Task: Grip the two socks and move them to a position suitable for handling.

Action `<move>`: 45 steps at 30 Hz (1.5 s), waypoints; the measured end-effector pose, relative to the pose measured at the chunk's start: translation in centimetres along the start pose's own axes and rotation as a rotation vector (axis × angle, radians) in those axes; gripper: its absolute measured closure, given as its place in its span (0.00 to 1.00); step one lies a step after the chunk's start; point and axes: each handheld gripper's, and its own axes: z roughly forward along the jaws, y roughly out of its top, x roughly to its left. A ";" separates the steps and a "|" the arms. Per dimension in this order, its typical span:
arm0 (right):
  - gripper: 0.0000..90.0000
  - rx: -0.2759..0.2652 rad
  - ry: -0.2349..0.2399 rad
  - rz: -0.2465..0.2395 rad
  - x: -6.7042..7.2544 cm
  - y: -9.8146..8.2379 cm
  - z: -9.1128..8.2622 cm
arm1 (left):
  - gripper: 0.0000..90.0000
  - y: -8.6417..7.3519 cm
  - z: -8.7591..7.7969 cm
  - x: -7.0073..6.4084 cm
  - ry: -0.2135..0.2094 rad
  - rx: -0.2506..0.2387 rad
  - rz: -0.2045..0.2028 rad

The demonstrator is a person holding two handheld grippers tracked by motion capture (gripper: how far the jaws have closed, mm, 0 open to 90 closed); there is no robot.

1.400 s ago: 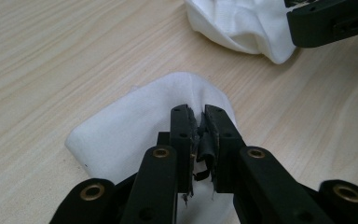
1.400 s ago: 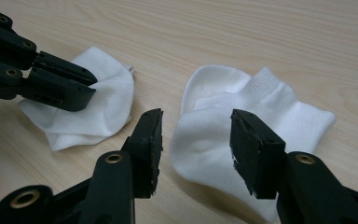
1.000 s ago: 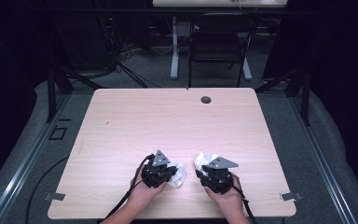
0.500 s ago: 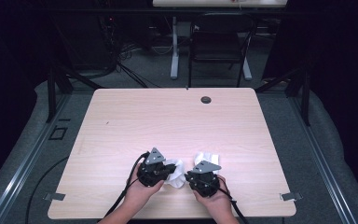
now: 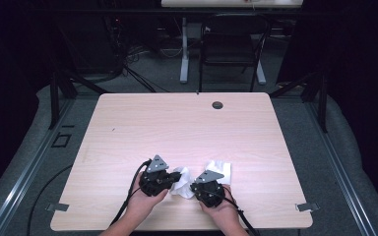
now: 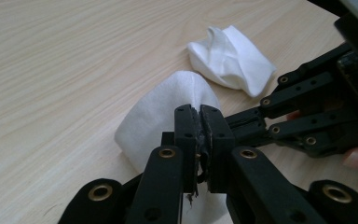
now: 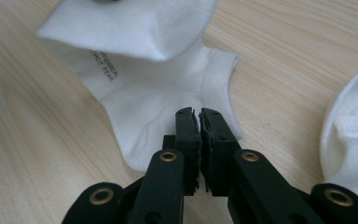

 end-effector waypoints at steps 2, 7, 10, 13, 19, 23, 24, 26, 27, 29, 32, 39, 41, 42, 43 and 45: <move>0.96 0.000 -0.005 0.002 0.0 0.0 0.0 | 0.96 -0.1 -0.1 0.2 0.006 -0.002 -0.002; 0.96 0.001 -0.007 0.004 -0.1 0.0 -0.1 | 0.96 -0.7 -0.7 1.1 0.022 0.009 -0.017; 0.96 -0.001 -0.008 0.007 0.0 -0.1 -0.1 | 0.96 -1.0 -1.1 1.5 0.029 0.009 -0.016; 0.96 0.000 -0.005 0.006 -0.1 -0.1 -0.1 | 0.96 -1.2 -1.7 1.9 0.041 0.011 -0.014; 0.96 0.003 -0.004 0.006 -0.1 -0.1 -0.2 | 0.95 -2.2 -2.5 2.7 0.065 0.033 -0.022; 0.96 0.003 -0.008 -0.002 0.0 -0.1 -0.2 | 0.93 -3.1 -2.7 3.4 0.073 0.046 -0.045; 0.96 0.007 -0.008 -0.002 0.1 -0.1 -0.2 | 0.91 -3.3 -2.8 3.6 0.072 0.048 -0.048; 0.96 0.006 -0.009 -0.004 0.1 -0.1 -0.2 | 0.88 -3.6 -3.2 3.9 0.086 0.033 -0.051; 0.96 0.007 -0.009 -0.004 0.1 -0.1 -0.2 | 0.87 -3.7 -3.5 4.1 0.092 0.029 -0.055; 0.95 0.006 -0.012 -0.010 0.2 -0.1 -0.2 | 0.85 -3.7 -4.1 4.3 0.092 0.016 -0.064; 0.95 0.000 -0.016 -0.019 0.3 -0.1 -0.1 | 0.82 -3.3 -4.6 4.3 0.080 -0.024 -0.071; 0.95 0.004 -0.018 -0.020 0.3 -0.1 -0.2 | 0.76 -3.7 -3.0 3.7 0.099 0.042 -0.015; 0.95 0.005 -0.016 -0.022 0.3 -0.1 -0.2 | 0.73 -4.1 -2.7 3.8 0.113 0.075 -0.004; 0.95 0.005 -0.015 -0.023 0.3 -0.2 -0.2 | 0.72 -4.3 -2.6 3.9 0.119 0.091 -0.001; 0.95 0.006 -0.014 -0.022 0.3 -0.2 -0.2 | 0.70 -4.5 -2.5 4.1 0.121 0.102 -0.003; 0.95 0.005 -0.012 -0.022 0.3 -0.2 -0.2 | 0.69 -4.9 -2.5 4.4 0.123 0.118 -0.012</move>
